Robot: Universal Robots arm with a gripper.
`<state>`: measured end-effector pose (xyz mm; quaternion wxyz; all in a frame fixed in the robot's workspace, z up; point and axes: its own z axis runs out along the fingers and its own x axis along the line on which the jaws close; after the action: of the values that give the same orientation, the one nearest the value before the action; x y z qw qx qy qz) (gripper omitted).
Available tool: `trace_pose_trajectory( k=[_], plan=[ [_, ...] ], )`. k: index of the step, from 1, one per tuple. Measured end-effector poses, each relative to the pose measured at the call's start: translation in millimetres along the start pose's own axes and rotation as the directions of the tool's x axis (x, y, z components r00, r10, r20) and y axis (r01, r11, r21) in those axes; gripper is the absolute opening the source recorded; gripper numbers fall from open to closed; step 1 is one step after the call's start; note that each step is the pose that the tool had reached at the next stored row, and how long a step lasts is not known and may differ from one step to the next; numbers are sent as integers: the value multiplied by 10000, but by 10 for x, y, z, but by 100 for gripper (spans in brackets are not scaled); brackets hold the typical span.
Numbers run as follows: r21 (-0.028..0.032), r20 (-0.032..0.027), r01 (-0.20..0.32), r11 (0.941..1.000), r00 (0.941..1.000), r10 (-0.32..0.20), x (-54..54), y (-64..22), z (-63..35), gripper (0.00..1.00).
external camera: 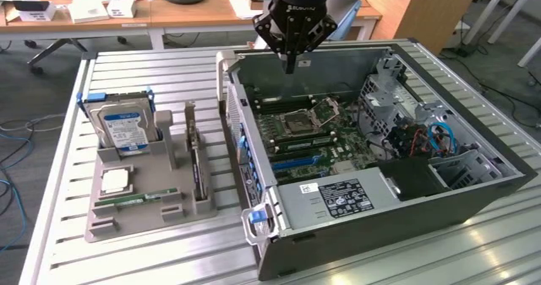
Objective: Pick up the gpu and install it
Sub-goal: 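Reach for the gpu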
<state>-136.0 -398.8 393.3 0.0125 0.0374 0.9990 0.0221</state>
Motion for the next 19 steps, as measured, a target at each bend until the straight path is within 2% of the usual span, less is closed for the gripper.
trace_pose_trajectory(
  k=[9, 19],
  plan=[
    [1, 0, 0, 10000, 10000, 0, 149, -10, -4, 11],
    [0, 0, -1, 10000, 10000, 1, 371, -22, -9, 11]
  ],
)
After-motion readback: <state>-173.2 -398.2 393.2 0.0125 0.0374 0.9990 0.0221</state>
